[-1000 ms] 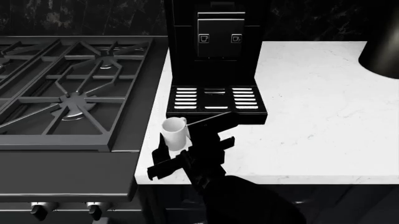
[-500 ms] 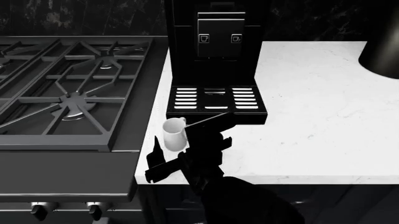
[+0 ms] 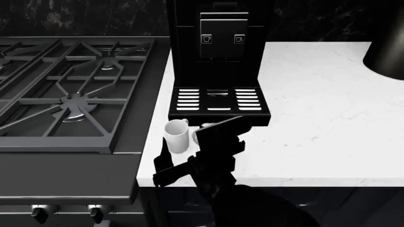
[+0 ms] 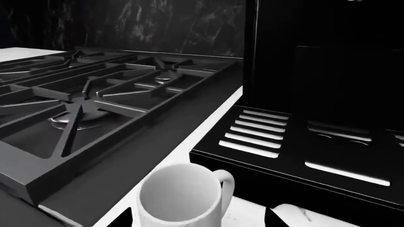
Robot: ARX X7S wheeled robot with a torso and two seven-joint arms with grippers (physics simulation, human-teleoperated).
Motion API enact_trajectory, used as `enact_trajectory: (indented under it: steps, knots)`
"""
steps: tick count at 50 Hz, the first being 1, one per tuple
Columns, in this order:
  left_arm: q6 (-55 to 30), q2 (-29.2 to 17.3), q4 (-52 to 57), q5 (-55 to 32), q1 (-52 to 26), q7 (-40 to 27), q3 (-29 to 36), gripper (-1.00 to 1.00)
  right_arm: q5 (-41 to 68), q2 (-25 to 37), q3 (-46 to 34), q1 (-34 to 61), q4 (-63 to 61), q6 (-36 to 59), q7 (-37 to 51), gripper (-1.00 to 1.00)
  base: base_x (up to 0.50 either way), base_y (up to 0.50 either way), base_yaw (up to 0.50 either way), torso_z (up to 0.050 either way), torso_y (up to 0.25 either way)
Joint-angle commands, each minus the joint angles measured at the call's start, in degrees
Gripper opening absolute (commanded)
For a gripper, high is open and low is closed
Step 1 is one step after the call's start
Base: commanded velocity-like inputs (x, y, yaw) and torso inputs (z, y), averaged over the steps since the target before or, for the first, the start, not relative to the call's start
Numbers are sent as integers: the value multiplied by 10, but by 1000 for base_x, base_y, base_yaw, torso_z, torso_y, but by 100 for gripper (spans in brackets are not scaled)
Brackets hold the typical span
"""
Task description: Pick the mug from under the coffee machine dispenser and place it on the counter.
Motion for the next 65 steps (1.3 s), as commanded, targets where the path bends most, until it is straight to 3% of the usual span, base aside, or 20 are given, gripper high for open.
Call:
enact_trajectory:
  steps: [1,37,54,60,65]
  knots:
    - [2,-1,1,-2,1,-1,-1,100,15,9,1,1,-40,13,14,100,0,0,0,0,0]
    - [6,-4,7,-8,5,-4,-3,100,62,15,25,57,-269,72,144,100,0,0,0,0,0]
    - [8,-3,2,-7,6,0,-3,100,-14,0,-51,144,-349,158,249,100,0,0,0,0,0]
    - [8,-4,2,-7,6,-1,-2,100,10,-5,-58,170,-361,176,287,100,0,0,0,0,0]
    - [9,-4,3,-7,6,-2,-2,100,71,15,-95,229,-362,146,371,100,0,0,0,0,0]
